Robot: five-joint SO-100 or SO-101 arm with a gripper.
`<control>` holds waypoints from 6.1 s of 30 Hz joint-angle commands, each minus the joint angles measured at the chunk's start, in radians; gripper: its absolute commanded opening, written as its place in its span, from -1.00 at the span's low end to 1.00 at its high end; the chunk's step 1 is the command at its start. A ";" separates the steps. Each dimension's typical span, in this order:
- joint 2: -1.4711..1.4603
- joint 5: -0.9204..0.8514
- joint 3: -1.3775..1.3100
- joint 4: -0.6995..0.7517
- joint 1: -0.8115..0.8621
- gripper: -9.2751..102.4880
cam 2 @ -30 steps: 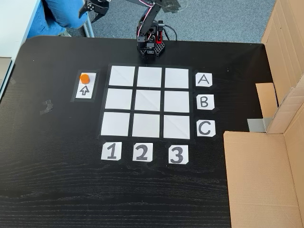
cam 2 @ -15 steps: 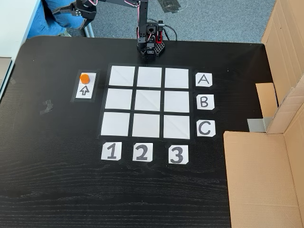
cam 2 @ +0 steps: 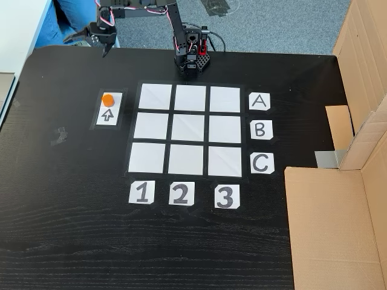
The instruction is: Pick up the round, orange token and place it in the grid on square B1.
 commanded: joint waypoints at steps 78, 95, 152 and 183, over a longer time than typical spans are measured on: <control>-0.333 -0.367 -0.028 -0.245 -0.305 0.91; -0.367 -0.396 -0.028 -0.318 -0.311 -0.74; -0.140 -0.453 0.279 -0.376 -0.410 0.79; -0.189 -0.463 0.235 -0.413 -0.393 -0.45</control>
